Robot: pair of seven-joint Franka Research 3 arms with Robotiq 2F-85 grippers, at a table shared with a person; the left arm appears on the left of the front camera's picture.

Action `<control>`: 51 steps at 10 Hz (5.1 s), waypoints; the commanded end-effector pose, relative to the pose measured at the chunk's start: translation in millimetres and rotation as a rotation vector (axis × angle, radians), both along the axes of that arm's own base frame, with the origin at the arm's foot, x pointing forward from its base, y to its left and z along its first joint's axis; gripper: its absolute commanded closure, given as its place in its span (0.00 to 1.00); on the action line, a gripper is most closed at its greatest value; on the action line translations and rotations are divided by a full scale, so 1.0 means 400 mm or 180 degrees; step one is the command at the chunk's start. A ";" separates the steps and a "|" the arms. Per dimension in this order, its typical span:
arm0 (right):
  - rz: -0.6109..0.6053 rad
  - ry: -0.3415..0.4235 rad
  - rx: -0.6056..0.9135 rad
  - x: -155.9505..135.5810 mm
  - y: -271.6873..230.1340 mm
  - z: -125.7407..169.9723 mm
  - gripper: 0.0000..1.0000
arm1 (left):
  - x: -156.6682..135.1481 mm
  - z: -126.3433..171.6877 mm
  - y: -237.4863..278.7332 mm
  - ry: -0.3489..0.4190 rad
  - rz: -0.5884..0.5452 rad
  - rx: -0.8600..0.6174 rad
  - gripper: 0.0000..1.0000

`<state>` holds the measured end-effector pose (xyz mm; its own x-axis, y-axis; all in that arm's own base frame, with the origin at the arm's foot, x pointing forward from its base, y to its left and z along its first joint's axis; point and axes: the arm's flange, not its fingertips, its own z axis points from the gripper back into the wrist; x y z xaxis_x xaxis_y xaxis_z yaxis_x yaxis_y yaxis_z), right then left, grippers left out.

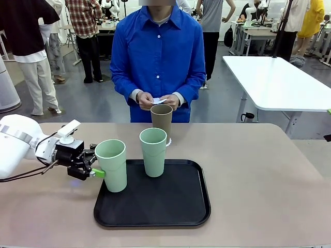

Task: Place coasters on the table and set cups on them.
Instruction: Take one Reusable plastic cup from the Flat Tray and place it on a coaster set by the human.

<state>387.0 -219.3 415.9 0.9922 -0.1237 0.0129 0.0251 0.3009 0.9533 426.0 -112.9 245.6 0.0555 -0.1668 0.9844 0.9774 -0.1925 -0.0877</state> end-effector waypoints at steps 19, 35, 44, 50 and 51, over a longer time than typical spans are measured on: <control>-0.0003 -0.0010 0.0023 -0.009 0.004 0.001 0.00 | -0.114 0.450 -0.003 -0.0233 0.0149 0.0338 0.73; -0.0003 -0.0010 0.0023 -0.009 0.004 0.001 0.00 | 0.057 0.337 0.484 0.0051 0.1676 0.0055 0.14; -0.0003 -0.0010 0.0023 -0.009 0.004 0.001 0.00 | 0.311 0.192 0.674 0.0030 0.1659 -0.0055 0.14; -0.0003 -0.0010 0.0023 -0.009 0.004 0.001 0.00 | 0.302 0.165 0.679 0.0040 0.1648 0.0061 0.14; -0.0003 -0.0010 0.0023 -0.009 0.004 0.001 0.00 | 0.305 0.157 0.686 0.0055 0.1626 0.0025 0.14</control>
